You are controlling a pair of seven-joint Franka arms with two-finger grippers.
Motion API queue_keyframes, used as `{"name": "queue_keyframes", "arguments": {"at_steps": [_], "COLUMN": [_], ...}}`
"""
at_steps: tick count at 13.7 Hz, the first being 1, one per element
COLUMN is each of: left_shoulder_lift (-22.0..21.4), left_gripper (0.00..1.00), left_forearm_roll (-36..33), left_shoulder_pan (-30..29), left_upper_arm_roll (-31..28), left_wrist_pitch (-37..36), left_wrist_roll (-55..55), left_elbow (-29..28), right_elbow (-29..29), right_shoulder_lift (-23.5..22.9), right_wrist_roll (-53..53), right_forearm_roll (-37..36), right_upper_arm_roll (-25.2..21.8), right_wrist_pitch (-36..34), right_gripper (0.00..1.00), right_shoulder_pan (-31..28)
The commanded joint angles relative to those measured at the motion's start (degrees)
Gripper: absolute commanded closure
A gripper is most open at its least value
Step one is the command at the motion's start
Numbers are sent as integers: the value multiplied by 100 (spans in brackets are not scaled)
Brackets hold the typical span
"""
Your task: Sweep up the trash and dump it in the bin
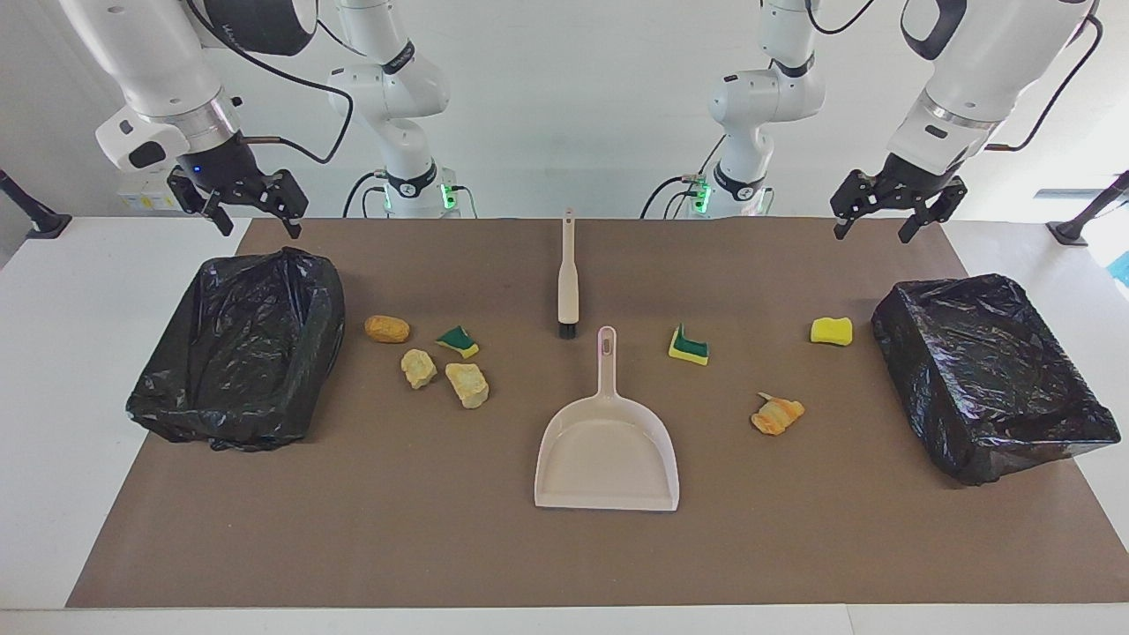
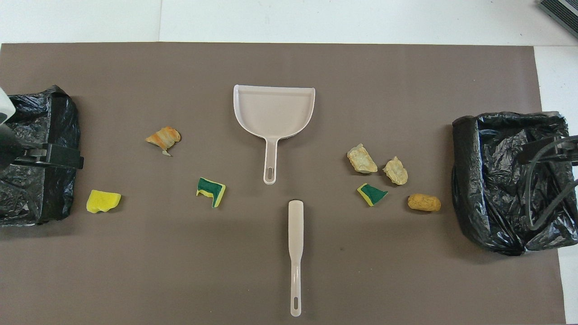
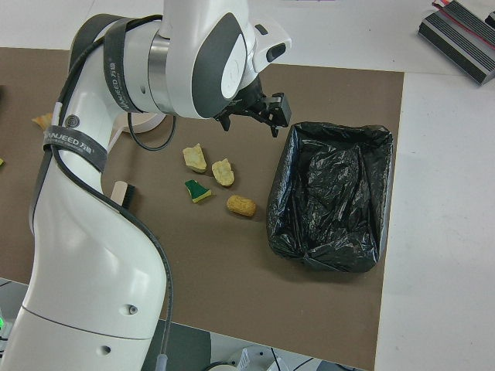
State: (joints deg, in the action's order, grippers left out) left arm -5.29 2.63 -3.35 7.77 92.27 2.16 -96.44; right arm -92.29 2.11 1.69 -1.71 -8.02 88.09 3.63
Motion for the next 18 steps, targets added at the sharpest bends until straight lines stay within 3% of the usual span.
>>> {"name": "queue_keyframes", "arguments": {"at_steps": [1, 18], "left_shoulder_lift": [10, 19], "left_gripper": [0, 0], "left_forearm_roll": [-8, -8], "left_shoulder_pan": [-26, -26], "left_upper_arm_roll": [-4, -4], "left_wrist_pitch": [-60, -60], "left_wrist_roll": [65, 65], "left_elbow": [73, 72], "right_elbow": [-87, -236], "right_shoulder_lift": [106, 203], "right_wrist_roll": [112, 86], "right_forearm_roll": [-40, -22], "right_upper_arm_roll": [29, 55], "right_wrist_pitch": [23, 15], "right_gripper": [0, 0], "right_shoulder_pan": [-20, 15]}}
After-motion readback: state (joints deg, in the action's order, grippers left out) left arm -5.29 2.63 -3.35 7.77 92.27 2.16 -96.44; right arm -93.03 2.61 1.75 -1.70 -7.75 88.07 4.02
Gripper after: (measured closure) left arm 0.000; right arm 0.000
